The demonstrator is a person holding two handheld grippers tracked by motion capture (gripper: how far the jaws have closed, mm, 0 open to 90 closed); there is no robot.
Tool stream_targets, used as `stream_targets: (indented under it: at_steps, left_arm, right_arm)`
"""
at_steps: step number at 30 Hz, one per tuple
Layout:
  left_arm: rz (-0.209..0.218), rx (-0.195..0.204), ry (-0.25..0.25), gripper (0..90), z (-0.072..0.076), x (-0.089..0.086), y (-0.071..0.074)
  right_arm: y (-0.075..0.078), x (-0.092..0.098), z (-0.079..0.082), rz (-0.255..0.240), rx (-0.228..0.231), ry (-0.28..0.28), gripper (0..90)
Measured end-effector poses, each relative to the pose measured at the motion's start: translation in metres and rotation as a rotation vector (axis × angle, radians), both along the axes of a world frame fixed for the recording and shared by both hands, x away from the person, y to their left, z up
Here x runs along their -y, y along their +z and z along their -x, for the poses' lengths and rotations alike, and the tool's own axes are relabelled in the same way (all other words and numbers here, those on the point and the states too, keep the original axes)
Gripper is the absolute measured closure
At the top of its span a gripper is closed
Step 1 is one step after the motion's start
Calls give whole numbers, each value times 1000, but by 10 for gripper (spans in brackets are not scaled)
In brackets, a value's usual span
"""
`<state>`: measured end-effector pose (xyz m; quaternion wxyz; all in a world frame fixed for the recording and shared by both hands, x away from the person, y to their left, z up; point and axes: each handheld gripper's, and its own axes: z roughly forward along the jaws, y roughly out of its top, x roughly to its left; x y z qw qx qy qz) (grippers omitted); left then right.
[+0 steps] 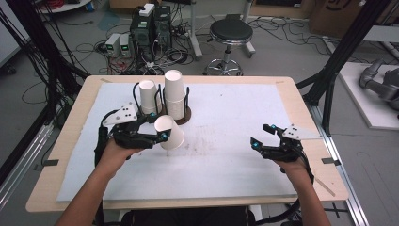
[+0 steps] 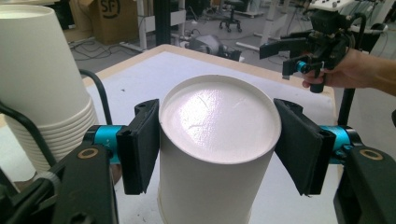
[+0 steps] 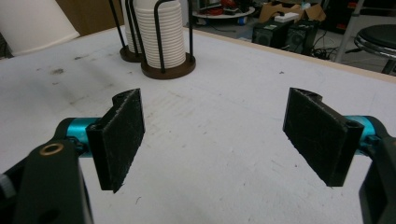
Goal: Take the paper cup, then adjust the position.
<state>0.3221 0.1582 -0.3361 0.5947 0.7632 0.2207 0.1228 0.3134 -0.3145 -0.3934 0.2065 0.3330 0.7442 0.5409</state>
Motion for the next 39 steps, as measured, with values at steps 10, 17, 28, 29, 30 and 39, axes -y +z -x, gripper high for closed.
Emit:
stream_targets:
  at_steps: [10,17,28,29,30,39]
  left_arm:
    - [-23,-5,-36,350,-5,11,1]
    - [-30,-5,-69,350,-4,19,1]
    - [-51,-5,-122,350,2,36,-4]
    - [-50,-6,-124,350,3,37,-5]
    - [-51,-7,-127,350,3,37,-5]
    - [-58,-3,-146,350,7,43,-6]
  right_arm:
    - [4,-11,-5,-29,-15,75,213]
    - [4,-27,-5,-41,-22,186,212]
    - [5,-56,-4,-35,-15,309,206]
    - [5,-59,-3,-31,-17,323,206]
    - [5,-61,-4,-26,-19,335,206]
    - [4,-79,-4,-21,-28,406,206]
